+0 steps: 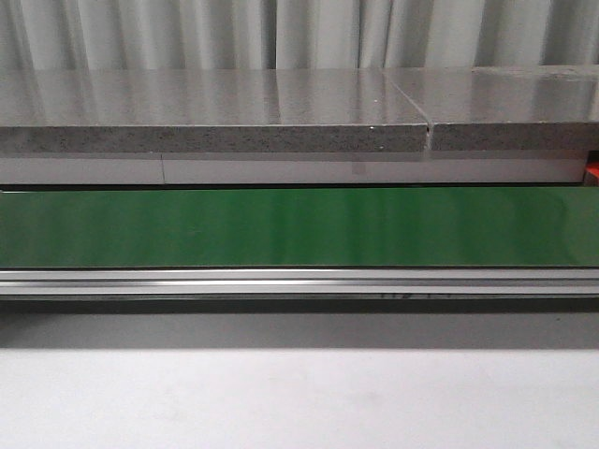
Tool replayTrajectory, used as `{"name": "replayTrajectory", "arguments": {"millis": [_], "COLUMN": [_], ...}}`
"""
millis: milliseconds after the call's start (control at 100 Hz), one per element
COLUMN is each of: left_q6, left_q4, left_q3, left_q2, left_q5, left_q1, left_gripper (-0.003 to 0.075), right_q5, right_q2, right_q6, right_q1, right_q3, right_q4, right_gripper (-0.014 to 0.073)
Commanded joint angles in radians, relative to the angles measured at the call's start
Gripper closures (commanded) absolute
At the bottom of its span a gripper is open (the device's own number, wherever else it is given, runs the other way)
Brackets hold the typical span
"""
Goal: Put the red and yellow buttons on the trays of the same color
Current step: 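Move the left gripper down over the next red push-button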
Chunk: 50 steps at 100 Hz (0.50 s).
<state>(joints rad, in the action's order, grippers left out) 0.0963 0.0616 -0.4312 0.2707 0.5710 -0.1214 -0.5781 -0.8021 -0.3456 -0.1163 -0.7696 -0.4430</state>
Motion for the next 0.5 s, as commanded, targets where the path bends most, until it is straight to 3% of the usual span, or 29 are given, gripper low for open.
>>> {"name": "replayTrajectory", "arguments": {"millis": [0,130,200,270,420,490], "left_q6": [0.0,0.0,0.0,0.0,0.0,0.0], "left_q4": [-0.012,-0.012,-0.014,-0.016,-0.016,-0.017], "left_q3": [-0.024,-0.024,-0.024,-0.024,-0.024,-0.024], "left_q2": [0.007,0.007,0.007,0.007,0.007,0.007], "left_q5": [-0.082,-0.082,-0.082,-0.082,-0.082,-0.082], "left_q1": [-0.009,-0.009,-0.009,-0.009,-0.009,-0.009], "left_gripper": [0.0738,0.0726,0.0663,0.0547,0.0195,0.0093], "right_q5": [0.051,0.051,0.051,0.051,0.051,0.051], "right_q2": [0.008,0.008,0.008,0.008,0.008,0.008], "right_q6": [-0.007,-0.007,-0.007,-0.007,-0.007,-0.007], "right_q1": [0.002,0.002,0.002,0.002,0.002,0.002], "right_q3": [-0.025,-0.025,-0.025,-0.025,-0.025,-0.025], "right_q4": [-0.013,-0.013,-0.013,-0.013,-0.013,-0.013], "right_gripper": [0.066,0.066,0.066,0.066,0.066,0.066]}}
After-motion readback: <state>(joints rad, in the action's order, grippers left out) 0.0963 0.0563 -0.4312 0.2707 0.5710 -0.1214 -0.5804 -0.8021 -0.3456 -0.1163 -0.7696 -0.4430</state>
